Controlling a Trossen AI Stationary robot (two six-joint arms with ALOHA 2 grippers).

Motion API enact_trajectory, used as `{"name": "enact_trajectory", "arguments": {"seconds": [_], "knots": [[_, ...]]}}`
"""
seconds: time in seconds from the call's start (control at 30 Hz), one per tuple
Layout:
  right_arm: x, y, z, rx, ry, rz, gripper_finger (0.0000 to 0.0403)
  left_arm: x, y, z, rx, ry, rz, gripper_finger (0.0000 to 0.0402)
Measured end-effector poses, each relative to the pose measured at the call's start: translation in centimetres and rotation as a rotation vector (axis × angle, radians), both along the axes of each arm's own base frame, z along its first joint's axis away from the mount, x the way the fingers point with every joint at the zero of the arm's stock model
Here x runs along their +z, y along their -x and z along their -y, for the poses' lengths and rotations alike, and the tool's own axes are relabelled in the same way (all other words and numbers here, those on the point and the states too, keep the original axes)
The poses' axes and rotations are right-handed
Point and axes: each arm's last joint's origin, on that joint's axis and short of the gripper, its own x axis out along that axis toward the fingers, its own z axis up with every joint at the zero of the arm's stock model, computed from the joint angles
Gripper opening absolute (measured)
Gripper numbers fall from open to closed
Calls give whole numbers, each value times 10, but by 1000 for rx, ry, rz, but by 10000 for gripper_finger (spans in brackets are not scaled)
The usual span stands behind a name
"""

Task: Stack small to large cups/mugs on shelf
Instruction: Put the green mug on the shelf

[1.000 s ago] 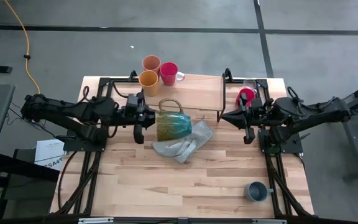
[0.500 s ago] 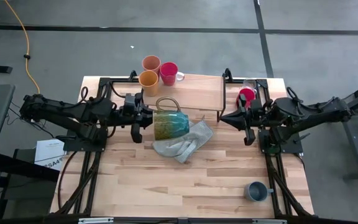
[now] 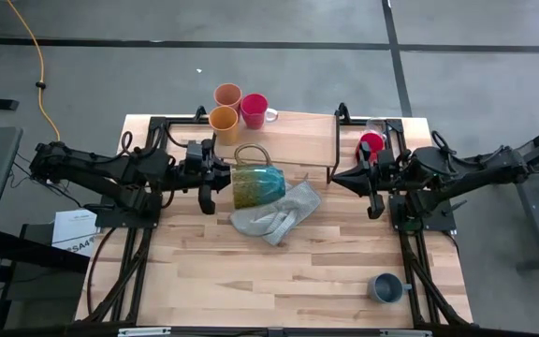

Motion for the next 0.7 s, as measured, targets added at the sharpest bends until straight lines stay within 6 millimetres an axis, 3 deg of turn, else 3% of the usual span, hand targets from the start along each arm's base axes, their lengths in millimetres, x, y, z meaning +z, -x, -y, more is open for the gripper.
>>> {"name": "enact_trajectory", "arguments": {"seconds": [0.1, 0.23, 0.5, 0.7], "knots": [[0, 0, 0, 0, 0, 0, 0, 0, 1, -3, 68, 6, -19, 23], [0, 0, 0, 0, 0, 0, 0, 14, 2, -19, 162, 47, -127, 23], [0, 0, 0, 0, 0, 0, 0, 40, -15, -55, 196, 70, -531, 23], [0, 0, 0, 0, 1, -4, 0, 39, -38, -87, 184, 61, -850, 23]]}}
